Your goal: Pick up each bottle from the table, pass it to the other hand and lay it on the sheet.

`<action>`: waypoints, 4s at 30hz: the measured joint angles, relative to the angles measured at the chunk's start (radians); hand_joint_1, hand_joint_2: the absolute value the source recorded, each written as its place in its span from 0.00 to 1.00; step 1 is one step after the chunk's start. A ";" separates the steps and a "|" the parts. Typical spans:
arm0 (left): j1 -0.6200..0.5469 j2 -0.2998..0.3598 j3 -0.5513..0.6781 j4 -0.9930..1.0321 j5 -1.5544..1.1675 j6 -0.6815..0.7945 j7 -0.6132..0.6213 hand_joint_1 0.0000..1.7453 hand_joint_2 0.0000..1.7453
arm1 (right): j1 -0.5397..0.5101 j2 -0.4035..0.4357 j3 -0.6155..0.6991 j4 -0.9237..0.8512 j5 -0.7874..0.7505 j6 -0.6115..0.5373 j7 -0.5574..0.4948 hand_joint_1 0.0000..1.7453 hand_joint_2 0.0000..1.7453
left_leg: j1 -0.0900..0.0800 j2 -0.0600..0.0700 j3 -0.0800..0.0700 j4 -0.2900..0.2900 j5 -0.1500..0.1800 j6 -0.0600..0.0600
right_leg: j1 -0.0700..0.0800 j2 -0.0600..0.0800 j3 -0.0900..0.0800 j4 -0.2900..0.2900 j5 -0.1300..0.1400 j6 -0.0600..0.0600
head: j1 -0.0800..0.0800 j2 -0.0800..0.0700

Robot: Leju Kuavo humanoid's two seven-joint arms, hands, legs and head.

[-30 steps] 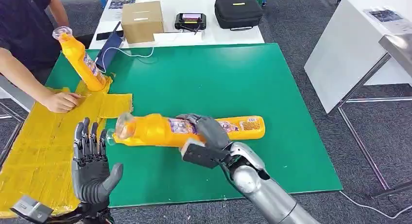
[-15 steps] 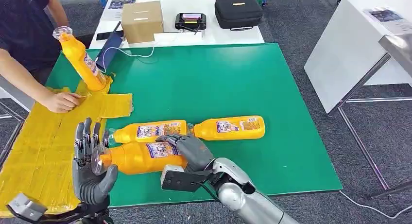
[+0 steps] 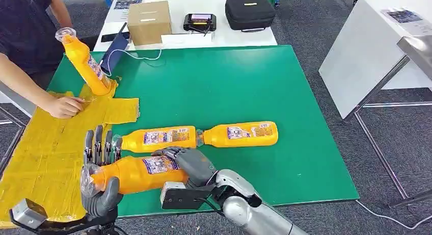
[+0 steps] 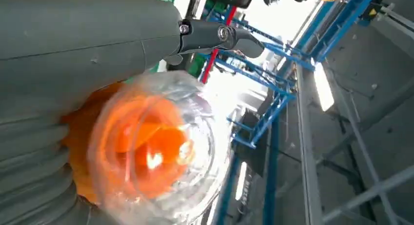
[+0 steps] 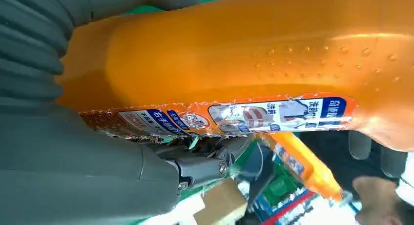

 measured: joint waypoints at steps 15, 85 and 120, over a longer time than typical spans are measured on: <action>0.004 0.004 0.011 -0.001 -0.004 0.006 -0.008 1.00 1.00 | 0.020 0.048 0.018 0.046 -0.001 -0.028 -0.027 1.00 1.00 | 0.000 0.000 0.000 0.000 0.000 0.000 | 0.000 0.000 0.000 0.000 0.000 0.000 | 0.000 0.000; -0.009 0.138 -0.012 -0.052 -1.795 0.740 0.180 1.00 1.00 | 0.329 -0.106 -0.237 -0.215 0.004 0.019 -0.085 0.00 0.00 | 0.000 0.001 0.000 0.000 0.000 0.000 | 0.000 0.000 -0.001 0.000 0.000 0.000 | 0.000 0.000; -0.219 0.486 -0.384 0.377 -2.001 0.534 0.605 0.00 0.00 | 0.282 -0.109 -0.297 -0.164 0.026 0.064 0.023 0.00 0.00 | 0.001 -0.005 0.009 -0.001 0.002 -0.001 | 0.000 -0.004 0.009 0.000 0.000 -0.001 | 0.000 0.000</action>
